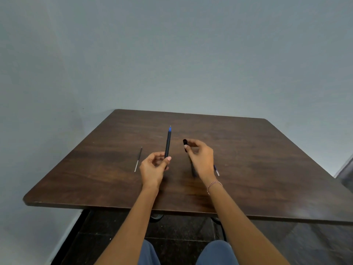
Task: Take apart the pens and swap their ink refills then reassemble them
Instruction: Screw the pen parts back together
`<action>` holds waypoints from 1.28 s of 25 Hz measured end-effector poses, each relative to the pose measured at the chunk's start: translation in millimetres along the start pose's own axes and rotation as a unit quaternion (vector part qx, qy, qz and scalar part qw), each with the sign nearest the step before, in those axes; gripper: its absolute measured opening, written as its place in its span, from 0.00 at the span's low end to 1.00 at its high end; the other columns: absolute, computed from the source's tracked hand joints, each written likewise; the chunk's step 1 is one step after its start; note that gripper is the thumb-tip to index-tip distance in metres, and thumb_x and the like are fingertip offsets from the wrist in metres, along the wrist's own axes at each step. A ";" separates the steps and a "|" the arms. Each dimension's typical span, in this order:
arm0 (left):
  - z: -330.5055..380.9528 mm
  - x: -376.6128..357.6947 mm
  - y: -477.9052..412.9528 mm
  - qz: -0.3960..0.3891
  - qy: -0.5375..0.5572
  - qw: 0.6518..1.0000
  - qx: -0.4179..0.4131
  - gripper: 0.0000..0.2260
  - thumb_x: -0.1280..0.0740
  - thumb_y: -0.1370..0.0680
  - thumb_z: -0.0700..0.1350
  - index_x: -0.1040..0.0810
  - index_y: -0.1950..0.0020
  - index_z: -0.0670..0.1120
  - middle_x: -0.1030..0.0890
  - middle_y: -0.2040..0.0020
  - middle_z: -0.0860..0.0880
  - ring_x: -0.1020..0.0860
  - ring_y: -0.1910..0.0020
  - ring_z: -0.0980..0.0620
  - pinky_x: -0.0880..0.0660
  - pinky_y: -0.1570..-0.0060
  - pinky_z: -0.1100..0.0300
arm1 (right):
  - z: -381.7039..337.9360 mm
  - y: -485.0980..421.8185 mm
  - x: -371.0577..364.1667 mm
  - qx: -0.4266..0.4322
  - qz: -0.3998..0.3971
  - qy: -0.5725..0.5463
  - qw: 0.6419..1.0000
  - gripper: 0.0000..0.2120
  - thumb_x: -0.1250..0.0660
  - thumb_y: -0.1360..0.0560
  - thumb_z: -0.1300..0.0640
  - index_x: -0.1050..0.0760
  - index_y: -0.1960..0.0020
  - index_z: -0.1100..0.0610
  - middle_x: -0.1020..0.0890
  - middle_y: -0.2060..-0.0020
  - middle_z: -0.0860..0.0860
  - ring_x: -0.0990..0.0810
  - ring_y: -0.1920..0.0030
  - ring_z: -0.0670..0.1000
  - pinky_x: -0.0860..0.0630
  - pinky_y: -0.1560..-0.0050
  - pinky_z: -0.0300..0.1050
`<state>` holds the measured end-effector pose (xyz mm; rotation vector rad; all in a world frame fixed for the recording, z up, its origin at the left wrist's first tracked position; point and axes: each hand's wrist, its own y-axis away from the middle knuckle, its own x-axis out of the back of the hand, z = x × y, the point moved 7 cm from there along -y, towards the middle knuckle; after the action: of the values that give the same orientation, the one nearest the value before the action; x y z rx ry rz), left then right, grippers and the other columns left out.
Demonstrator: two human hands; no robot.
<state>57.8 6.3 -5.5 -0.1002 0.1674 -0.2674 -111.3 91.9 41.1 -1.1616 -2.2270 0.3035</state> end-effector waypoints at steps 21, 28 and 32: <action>5.4 -14.1 5.8 -0.093 -0.168 0.980 -0.045 0.10 0.23 0.33 0.41 0.19 0.61 0.54 0.18 0.61 0.53 0.22 0.59 0.58 0.30 0.60 0.68 | 38.4 32.8 39.6 -0.106 0.072 -0.360 0.924 0.09 0.30 0.27 0.64 0.22 0.50 0.53 0.16 0.58 0.49 0.21 0.65 0.43 0.22 0.63 0.36; 4.8 -14.5 4.5 -0.094 -0.190 0.976 -0.052 0.11 0.22 0.35 0.40 0.19 0.61 0.55 0.18 0.61 0.54 0.22 0.59 0.57 0.29 0.60 0.68 | 36.6 30.5 38.4 -0.099 0.061 -0.380 0.918 0.11 0.29 0.27 0.63 0.19 0.48 0.51 0.14 0.55 0.44 0.17 0.54 0.41 0.23 0.61 0.34; 7.1 -13.6 5.1 -0.086 -0.199 0.974 -0.064 0.11 0.22 0.35 0.38 0.19 0.62 0.53 0.19 0.64 0.55 0.23 0.62 0.61 0.30 0.61 0.69 | 39.0 31.1 37.4 -0.105 0.057 -0.370 0.921 0.07 0.31 0.26 0.58 0.19 0.49 0.50 0.16 0.61 0.44 0.23 0.64 0.41 0.24 0.61 0.34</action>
<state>47.4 15.4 2.9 -0.2941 -0.2237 -0.4028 -130.5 143.2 11.2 -1.4663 -2.8990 0.6528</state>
